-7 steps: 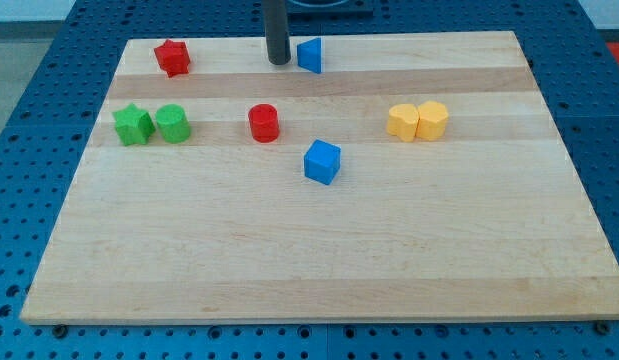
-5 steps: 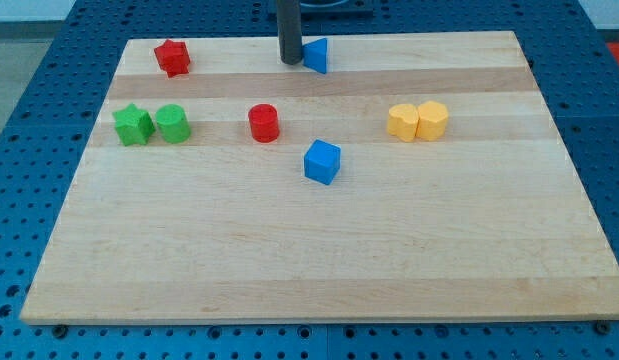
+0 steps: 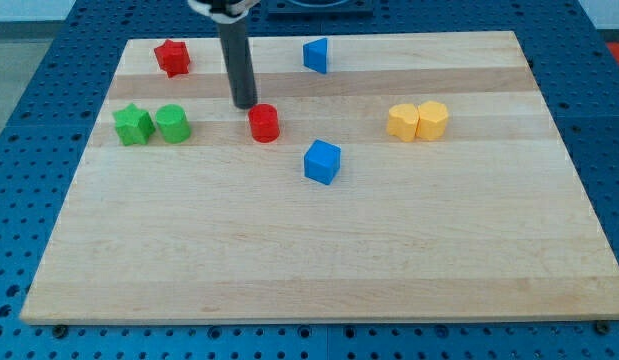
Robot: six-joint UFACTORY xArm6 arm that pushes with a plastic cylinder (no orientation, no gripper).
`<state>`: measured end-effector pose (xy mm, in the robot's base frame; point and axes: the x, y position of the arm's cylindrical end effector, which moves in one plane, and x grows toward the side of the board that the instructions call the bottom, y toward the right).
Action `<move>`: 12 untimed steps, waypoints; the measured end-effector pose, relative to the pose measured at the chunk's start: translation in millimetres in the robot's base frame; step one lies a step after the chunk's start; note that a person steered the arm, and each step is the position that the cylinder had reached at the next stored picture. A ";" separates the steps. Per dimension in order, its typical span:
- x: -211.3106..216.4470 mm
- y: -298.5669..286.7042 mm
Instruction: Push the red circle to the top right
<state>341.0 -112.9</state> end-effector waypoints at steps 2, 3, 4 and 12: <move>36.9 -3.7; 39.0 15.3; 42.7 40.8; 0.7 227.6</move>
<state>341.6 114.7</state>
